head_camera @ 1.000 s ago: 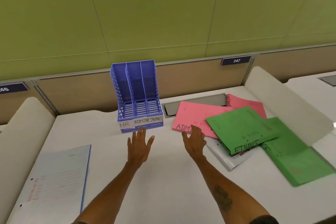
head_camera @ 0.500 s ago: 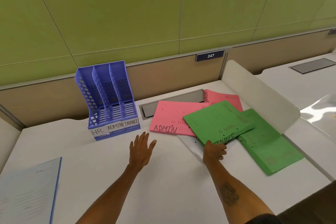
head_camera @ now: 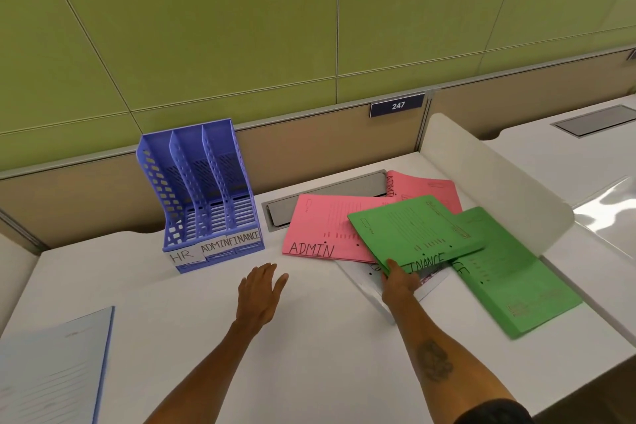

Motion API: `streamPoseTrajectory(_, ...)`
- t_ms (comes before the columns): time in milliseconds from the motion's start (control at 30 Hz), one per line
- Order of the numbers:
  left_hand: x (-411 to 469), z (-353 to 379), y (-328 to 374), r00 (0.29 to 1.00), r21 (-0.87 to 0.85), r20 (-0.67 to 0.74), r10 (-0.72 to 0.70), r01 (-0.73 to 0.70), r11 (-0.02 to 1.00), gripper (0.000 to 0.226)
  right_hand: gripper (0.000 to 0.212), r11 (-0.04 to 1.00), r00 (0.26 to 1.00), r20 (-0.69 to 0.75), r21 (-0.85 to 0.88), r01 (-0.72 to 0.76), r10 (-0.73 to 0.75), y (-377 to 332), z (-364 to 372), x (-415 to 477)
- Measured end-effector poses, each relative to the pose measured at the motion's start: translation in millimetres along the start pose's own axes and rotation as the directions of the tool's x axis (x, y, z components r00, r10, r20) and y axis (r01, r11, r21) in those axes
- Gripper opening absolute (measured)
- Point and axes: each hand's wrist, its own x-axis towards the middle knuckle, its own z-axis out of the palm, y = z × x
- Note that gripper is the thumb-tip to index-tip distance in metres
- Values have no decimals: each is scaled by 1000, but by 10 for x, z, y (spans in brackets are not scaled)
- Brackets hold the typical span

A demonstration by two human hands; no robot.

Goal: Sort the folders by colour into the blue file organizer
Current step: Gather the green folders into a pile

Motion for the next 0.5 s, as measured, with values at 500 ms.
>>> streamPoseTrajectory(500,-91,-304,-96,998,-112,-10,68,-68,991,58,54,741,737,-84,-104,663,-671,-327,558,-608)
